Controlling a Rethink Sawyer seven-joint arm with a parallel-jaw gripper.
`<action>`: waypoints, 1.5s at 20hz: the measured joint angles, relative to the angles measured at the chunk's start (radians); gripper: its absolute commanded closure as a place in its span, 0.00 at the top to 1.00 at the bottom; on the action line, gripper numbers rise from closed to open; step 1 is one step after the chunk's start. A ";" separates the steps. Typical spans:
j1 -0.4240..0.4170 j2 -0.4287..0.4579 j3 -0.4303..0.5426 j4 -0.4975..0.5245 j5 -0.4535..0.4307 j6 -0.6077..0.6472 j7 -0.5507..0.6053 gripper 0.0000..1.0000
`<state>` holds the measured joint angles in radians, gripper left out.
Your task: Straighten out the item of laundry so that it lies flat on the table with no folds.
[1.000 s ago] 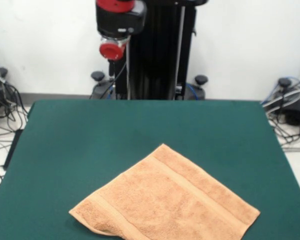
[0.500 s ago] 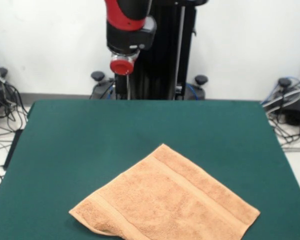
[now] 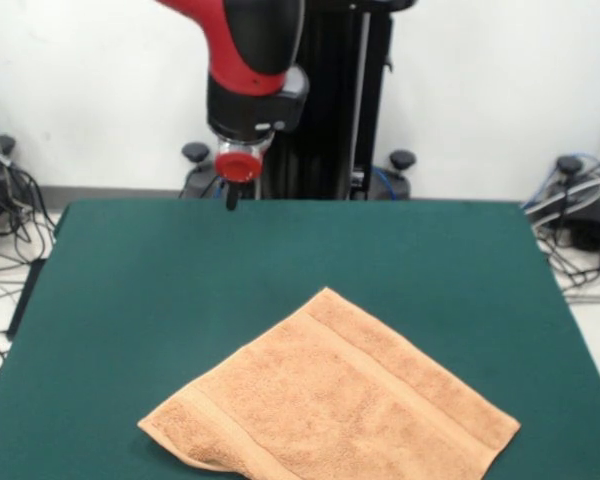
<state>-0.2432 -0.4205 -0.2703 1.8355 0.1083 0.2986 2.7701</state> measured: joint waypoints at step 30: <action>0.195 0.187 -0.056 -0.210 0.217 0.069 0.000 1.00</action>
<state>-0.0481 -0.2335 -0.3258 1.6254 0.3250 0.3676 2.7701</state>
